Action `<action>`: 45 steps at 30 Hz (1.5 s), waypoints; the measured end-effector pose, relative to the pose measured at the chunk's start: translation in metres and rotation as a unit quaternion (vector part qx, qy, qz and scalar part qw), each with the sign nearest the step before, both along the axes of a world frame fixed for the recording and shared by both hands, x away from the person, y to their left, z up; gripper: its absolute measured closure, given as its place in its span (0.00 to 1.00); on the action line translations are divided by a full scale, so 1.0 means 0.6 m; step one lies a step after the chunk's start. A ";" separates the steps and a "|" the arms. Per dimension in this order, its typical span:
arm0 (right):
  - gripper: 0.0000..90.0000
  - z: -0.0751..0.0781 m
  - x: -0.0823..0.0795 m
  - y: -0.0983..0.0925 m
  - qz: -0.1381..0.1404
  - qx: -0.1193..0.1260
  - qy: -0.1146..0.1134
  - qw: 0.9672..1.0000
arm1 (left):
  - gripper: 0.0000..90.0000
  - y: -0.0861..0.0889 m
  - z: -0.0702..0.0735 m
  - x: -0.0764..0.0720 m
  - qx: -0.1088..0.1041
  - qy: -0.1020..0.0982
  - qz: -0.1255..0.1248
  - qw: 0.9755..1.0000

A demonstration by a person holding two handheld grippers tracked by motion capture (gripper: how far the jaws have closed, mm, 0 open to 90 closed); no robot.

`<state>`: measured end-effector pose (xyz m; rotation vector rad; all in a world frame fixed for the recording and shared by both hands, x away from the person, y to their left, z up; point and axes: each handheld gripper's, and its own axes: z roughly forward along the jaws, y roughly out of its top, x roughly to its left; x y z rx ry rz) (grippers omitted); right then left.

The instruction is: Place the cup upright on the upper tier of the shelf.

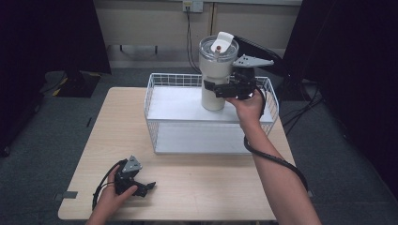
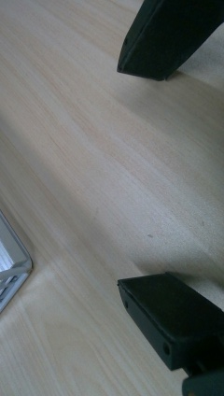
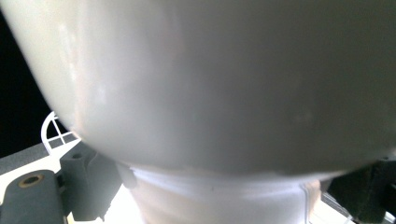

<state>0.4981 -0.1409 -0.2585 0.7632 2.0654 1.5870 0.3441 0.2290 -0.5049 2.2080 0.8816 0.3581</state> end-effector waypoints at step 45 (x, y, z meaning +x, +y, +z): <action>0.10 -0.046 0.000 -0.019 -0.002 0.002 0.019 1.000 | 0.00 0.000 0.000 0.000 0.000 -0.001 0.001 1.000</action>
